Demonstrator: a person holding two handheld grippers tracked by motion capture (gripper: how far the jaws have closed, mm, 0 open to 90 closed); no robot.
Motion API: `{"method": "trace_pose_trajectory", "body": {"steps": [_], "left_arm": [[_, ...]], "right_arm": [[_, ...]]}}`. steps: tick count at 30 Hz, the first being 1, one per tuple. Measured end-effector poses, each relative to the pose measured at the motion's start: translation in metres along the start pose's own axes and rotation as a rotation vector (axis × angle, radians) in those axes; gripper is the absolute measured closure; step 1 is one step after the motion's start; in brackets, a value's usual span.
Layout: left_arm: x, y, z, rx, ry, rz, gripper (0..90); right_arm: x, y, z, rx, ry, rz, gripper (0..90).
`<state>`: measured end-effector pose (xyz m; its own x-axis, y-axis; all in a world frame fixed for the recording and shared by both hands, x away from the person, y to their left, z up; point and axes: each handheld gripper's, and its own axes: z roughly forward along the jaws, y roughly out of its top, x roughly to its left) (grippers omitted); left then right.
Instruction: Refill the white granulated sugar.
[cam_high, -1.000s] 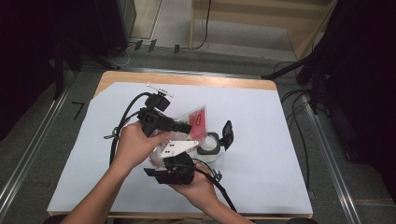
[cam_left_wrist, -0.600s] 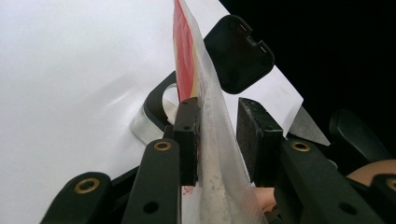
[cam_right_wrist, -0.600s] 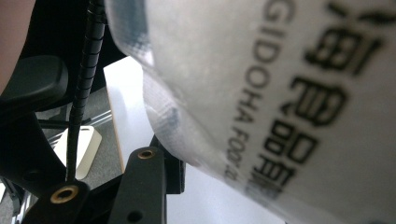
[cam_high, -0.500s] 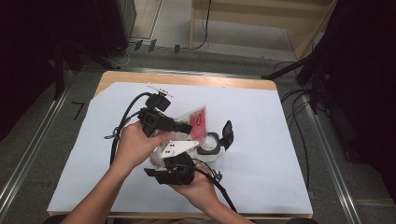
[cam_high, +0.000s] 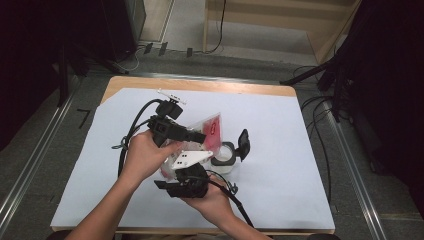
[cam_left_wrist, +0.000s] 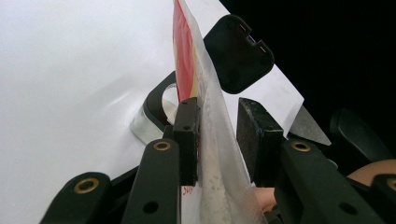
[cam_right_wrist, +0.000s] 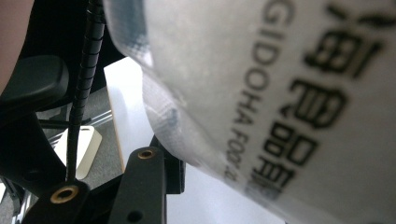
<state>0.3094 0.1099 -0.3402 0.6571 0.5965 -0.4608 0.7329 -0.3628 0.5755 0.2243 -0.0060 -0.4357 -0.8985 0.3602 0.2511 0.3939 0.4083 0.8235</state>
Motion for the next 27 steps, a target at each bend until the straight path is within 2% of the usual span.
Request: {"method": "trace_pose_trajectory", "body": {"steps": [13, 24, 27], "left_arm": [[-0.0043, 0.0002, 0.0002, 0.004, 0.017, 0.01, 70.0], [-0.0049, 0.0001, 0.0004, 0.003, 0.014, 0.017, 69.9], [-0.007, 0.0001, 0.0004, 0.007, 0.026, 0.02, 69.9]], "right_arm": [[0.0003, -0.0002, -0.0004, -0.002, 0.005, 0.003, 63.3], [0.001, -0.0007, 0.0, -0.005, 0.006, 0.003, 63.3], [0.001, -0.0011, 0.0001, -0.007, 0.007, -0.001, 63.3]]}}
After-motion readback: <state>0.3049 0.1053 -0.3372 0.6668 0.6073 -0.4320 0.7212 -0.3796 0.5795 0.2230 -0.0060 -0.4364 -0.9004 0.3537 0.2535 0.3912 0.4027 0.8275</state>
